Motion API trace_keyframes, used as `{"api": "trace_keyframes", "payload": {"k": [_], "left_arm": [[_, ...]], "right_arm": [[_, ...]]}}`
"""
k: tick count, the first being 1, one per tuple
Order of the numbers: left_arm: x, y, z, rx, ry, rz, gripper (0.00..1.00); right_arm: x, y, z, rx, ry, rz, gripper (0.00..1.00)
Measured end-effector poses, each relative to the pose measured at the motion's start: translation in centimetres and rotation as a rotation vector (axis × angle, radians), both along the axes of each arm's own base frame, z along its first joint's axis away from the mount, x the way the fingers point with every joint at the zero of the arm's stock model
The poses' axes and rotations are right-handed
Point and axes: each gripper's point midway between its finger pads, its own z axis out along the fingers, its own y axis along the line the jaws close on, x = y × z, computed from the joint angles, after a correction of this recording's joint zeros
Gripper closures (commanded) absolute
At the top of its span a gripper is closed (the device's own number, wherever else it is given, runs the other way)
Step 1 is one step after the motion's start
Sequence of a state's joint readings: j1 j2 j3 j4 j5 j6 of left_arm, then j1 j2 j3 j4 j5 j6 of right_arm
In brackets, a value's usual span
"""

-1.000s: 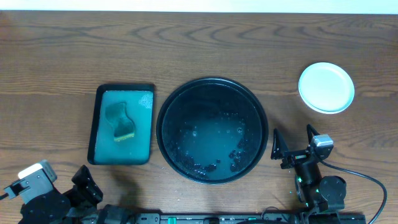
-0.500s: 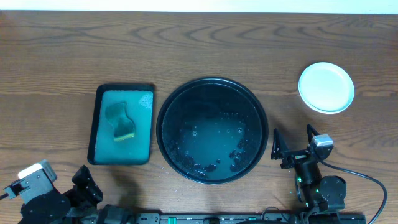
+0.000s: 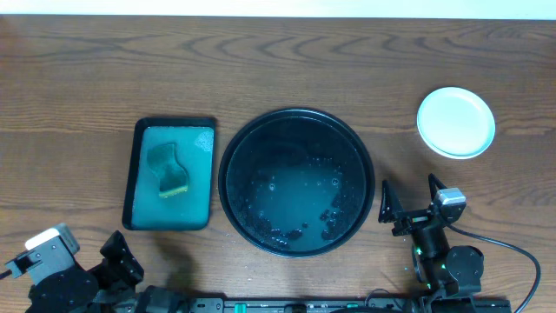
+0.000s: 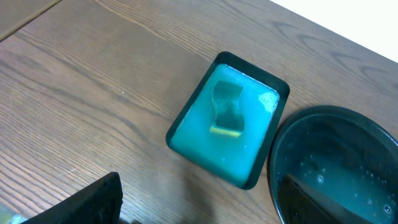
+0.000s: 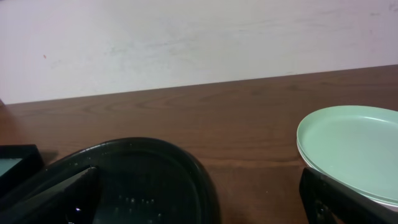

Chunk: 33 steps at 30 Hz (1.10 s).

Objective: Clean dirty plates on tray and stack at the side

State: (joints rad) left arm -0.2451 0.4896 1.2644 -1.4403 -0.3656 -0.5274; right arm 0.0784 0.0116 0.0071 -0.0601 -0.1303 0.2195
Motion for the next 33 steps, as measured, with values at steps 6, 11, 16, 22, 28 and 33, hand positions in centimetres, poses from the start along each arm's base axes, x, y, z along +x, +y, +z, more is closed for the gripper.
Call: {"api": "trace_keyframes", "payload": {"k": [6,11,16,22,28,33], "left_arm": [[0.0,0.0,0.0,0.0,0.0,0.0,0.2],[0.0,0.0,0.0,0.0,0.0,0.0,0.2],[0.0,0.0,0.0,0.0,0.0,0.0,0.2],[0.3,-0.1,0.3,-0.004,-0.019,0.0,0.2],[3.8,-0.8,4.7,0.005,-0.258,-0.037,0.2],[5.2,-1.0,7.5,0.047,-0.504,-0.068,0.2]], "right_arm": [[0.0,0.0,0.0,0.0,0.0,0.0,0.01],[0.0,0.0,0.0,0.0,0.0,0.0,0.01],[0.0,0.0,0.0,0.0,0.0,0.0,0.01],[0.0,0.0,0.0,0.0,0.0,0.0,0.01],[0.0,0.0,0.0,0.0,0.0,0.0,0.01],[0.0,0.0,0.0,0.0,0.0,0.0,0.01]]}}
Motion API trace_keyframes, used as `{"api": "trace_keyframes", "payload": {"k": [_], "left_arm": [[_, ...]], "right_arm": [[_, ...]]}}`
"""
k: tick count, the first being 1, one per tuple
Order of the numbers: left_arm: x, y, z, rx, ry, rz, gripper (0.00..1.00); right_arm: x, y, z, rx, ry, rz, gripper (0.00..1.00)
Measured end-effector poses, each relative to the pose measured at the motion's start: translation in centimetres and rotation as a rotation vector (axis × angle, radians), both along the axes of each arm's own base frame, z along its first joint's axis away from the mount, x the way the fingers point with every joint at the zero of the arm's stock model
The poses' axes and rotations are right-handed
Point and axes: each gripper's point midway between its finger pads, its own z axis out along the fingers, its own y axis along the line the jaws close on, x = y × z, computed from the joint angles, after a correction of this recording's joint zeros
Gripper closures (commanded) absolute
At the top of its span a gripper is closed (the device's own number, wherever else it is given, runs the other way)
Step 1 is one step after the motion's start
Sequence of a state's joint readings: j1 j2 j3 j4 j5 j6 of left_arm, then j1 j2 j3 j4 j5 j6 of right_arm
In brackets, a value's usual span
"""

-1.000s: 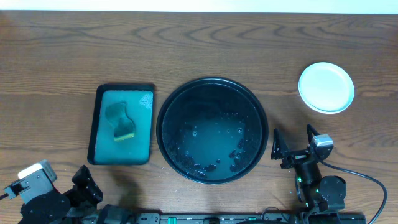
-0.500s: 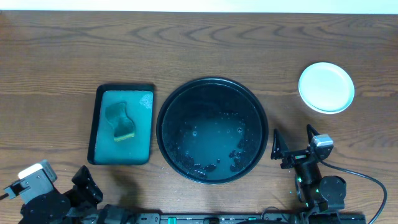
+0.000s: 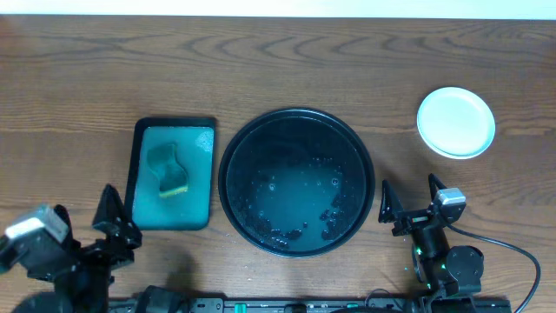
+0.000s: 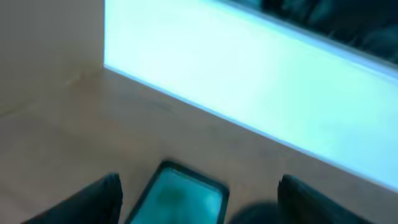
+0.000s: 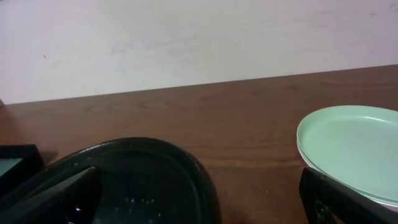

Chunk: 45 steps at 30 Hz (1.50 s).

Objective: Clean dirty plates on tray and stack at the side

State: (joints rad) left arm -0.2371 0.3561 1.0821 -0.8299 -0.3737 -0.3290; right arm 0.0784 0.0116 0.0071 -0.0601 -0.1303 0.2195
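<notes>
The round black tray (image 3: pixel 295 181) holds soapy water, and no plate shows in it. A stack of pale plates (image 3: pixel 456 122) rests at the right side of the table, seen pale green in the right wrist view (image 5: pixel 351 149). My left gripper (image 3: pixel 117 228) hovers open just below the lower left corner of the small tray; its wrist view is blurred, with the gripper (image 4: pixel 199 211) empty. My right gripper (image 3: pixel 410 202) stands open and empty between the round tray (image 5: pixel 124 180) and the plates, near the front edge.
A small rectangular black tray (image 3: pixel 172 176) of teal water with a green and yellow sponge (image 3: pixel 169 169) sits left of the round tray, and shows faintly in the left wrist view (image 4: pixel 177 199). Bare wooden table lies behind everything.
My left arm has shifted, and its open fingers now point up beside the small tray's lower left corner. Its camera has tilted up and its view is blurred. The right arm has not moved.
</notes>
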Motion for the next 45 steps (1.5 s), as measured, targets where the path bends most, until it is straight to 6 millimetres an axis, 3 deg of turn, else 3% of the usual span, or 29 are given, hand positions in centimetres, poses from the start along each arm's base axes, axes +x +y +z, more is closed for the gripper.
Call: {"api": "trace_keyframes", "payload": {"k": [5,13,21,25,30,37,43,45], "left_arm": [[0.3,0.5,-0.6,0.004,-0.183,0.033,0.2],[4.4,-0.2,-5.5,0.007,-0.336,0.027,0.2],[7.1,-1.8,-9.7,0.005,-0.453,-0.054,0.2],[8.0,-2.3,-12.2,0.008,-0.429,-0.078,0.2],[8.4,-2.4,-13.6,0.009,-0.403,-0.082,0.2],[8.9,-2.4,-16.9,0.017,-0.269,-0.086,0.2],[9.0,-2.5,-21.1,0.026,-0.099,-0.093,0.2],[9.0,-2.7,-21.3,0.026,-0.088,-0.102,0.2]], "right_arm": [[0.0,0.0,0.0,0.0,0.0,0.0,0.01],[0.0,0.0,0.0,0.0,0.0,0.0,0.01],[0.0,0.0,0.0,0.0,0.0,0.0,0.01],[0.0,0.0,0.0,0.0,0.0,0.0,0.01],[0.0,0.0,0.0,0.0,0.0,0.0,0.01],[0.0,0.0,0.0,0.0,0.0,0.0,0.01],[0.0,0.0,0.0,0.0,0.0,0.0,0.01],[0.0,0.0,0.0,0.0,0.001,0.0,0.01]]}}
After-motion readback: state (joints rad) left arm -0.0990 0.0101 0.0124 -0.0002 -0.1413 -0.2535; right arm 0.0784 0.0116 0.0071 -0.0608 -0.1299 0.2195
